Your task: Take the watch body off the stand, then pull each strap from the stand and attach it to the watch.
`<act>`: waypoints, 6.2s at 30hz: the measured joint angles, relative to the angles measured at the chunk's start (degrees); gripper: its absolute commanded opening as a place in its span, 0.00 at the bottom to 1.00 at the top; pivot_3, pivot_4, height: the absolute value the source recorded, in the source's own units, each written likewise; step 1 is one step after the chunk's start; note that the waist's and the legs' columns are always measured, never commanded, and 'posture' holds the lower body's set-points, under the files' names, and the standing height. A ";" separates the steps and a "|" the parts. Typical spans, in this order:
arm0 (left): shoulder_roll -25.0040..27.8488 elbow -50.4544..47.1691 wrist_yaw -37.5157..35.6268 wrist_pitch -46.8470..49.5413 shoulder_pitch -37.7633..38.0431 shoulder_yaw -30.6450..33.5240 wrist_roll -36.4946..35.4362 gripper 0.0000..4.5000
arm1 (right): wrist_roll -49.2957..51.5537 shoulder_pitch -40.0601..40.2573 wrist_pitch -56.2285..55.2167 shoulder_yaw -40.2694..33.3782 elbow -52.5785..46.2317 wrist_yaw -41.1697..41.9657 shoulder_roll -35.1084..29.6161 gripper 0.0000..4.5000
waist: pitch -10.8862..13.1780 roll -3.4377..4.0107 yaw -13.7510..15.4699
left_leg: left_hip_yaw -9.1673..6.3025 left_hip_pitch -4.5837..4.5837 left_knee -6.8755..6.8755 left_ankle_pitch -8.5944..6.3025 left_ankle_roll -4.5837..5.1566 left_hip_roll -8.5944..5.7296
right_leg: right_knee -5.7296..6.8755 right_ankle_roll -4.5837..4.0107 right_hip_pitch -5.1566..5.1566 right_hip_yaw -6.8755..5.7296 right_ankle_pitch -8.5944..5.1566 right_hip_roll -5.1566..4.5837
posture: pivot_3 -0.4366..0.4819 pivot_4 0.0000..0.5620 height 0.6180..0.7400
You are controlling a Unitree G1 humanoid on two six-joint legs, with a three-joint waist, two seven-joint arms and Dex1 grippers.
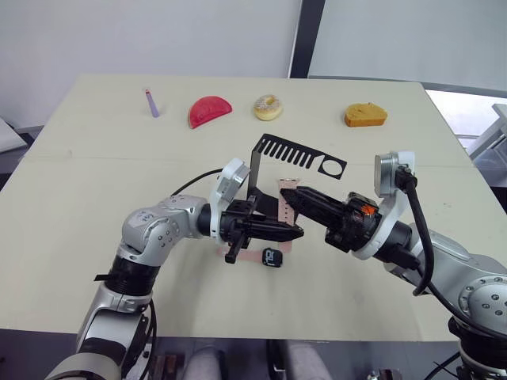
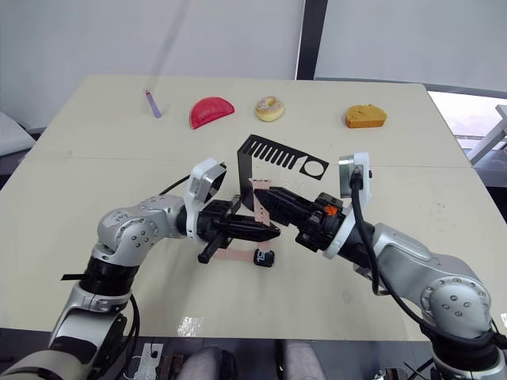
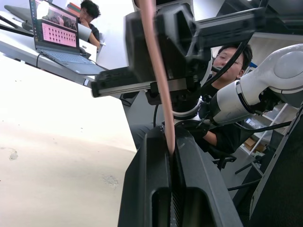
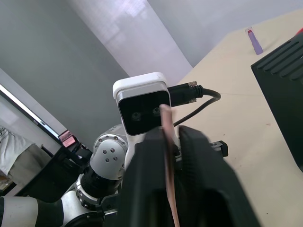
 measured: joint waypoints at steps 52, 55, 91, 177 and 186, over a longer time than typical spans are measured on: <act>3.43 7.57 3.01 -36.79 7.73 -13.91 38.52 0.98 | -40.01 33.41 0.96 -21.16 -9.11 43.18 -25.82 0.00 | 0.08 -0.01 0.28 | -0.11 -0.42 0.05 -0.03 0.31 -0.06 | -0.51 0.33 -0.04 -0.05 0.19 0.00 | 0.48 0.27 0.98; 3.03 8.16 3.21 -36.85 7.65 -13.94 39.27 0.98 | -41.21 33.98 0.35 -20.86 -9.12 43.48 -24.58 0.00 | 0.08 -0.01 0.30 | -0.11 -0.40 0.05 -0.03 0.30 -0.07 | -0.50 0.33 -0.04 -0.05 0.19 0.00 | 0.48 0.27 0.98; 1.16 12.44 2.24 -38.63 6.53 -14.29 42.75 0.35 | -43.75 33.13 0.20 -20.16 -9.33 43.46 -22.38 0.00 | 0.07 -0.01 0.37 | -0.01 -0.19 0.16 -0.03 0.30 -0.13 | -0.19 0.32 0.01 0.02 0.19 -0.02 | 0.48 0.27 0.98; -3.69 13.80 5.31 14.77 -4.49 -2.73 15.36 0.35 | -95.36 13.89 -17.47 11.56 -7.50 40.89 -13.82 0.00 | 0.07 -0.01 0.20 | 0.16 0.11 0.27 0.02 0.20 -0.22 | 0.31 0.18 0.00 0.10 0.08 -0.03 | 0.48 0.27 0.98; -3.85 13.69 6.32 15.21 -4.46 -2.37 15.05 0.35 | -97.00 13.60 -17.40 12.07 -7.50 40.89 -12.92 0.00 | 0.06 -0.01 0.20 | 0.16 0.12 0.27 0.02 0.20 -0.22 | 0.32 0.18 0.00 0.09 0.08 -0.04 | 0.48 0.27 0.98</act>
